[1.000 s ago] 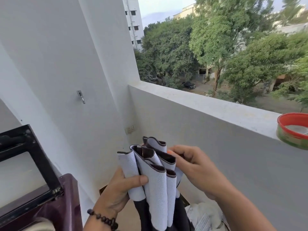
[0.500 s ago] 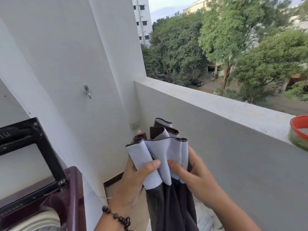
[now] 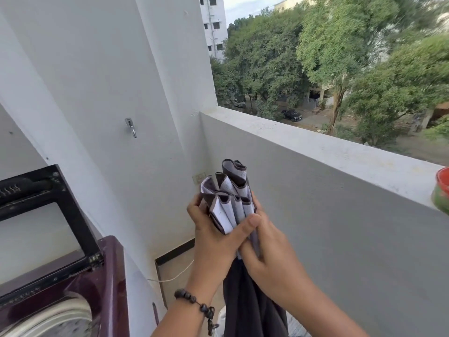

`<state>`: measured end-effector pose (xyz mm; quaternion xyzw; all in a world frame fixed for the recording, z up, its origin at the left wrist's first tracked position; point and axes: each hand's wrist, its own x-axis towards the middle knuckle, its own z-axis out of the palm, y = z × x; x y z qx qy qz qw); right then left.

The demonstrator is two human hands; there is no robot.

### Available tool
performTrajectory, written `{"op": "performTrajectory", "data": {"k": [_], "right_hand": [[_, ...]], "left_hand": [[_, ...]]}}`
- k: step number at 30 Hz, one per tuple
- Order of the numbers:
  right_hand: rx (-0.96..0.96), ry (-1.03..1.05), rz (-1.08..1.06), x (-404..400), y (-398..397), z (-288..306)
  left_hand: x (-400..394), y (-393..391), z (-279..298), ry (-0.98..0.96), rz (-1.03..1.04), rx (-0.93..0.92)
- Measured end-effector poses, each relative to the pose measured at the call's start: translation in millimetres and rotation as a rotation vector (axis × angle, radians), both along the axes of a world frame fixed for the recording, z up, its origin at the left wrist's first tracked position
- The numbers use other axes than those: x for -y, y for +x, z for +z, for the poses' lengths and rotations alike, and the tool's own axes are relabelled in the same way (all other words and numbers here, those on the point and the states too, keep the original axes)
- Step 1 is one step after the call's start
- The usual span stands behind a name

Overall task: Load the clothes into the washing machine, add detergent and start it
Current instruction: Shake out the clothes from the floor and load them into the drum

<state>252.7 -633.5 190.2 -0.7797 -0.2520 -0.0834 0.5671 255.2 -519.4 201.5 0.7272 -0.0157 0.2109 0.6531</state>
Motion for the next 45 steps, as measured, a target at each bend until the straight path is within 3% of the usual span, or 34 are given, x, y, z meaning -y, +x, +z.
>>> {"op": "performTrajectory", "data": {"k": [3,7,12,14,18,21,23,26,28,34,40,43,45], "right_hand": [[-0.07,0.097,0.084,0,-9,3],[-0.013,0.06,0.12,8,-5,-1],[0.053,0.107,-0.058,17,10,-8],[0.06,0.083,-0.134,21,17,-12],[0.168,-0.122,-0.244,33,36,-21],[0.181,-0.34,-0.301,42,43,-22],[0.183,-0.487,-0.282,44,46,-21],[0.168,-0.539,-0.145,42,49,-15],[0.099,-0.435,-0.005,40,49,-8],[-0.074,-0.233,0.08,53,44,2],[-0.232,-0.023,0.025,43,45,-21],[-0.278,-0.06,0.052,36,43,-41],[-0.331,-0.168,0.18,29,38,-56]], "left_hand": [[3,-1,4,-0.025,0.06,0.007],[2,-2,5,-0.038,-0.255,0.014],[4,-7,3,0.012,-0.423,-0.006],[7,-10,8,0.12,-0.43,-0.021],[-1,-6,11,0.098,-0.289,-0.097],[-12,-15,24,0.402,-0.085,0.027],[-9,-23,41,0.775,-0.042,0.131],[10,-23,48,1.438,-0.099,-0.03],[18,-13,38,1.655,-0.122,-0.168],[5,11,9,1.512,-0.121,-0.228],[-8,26,42,1.71,-0.211,-0.201],[-14,40,70,1.852,-0.361,-0.351],[-19,49,85,1.825,-0.474,-0.508]]}}
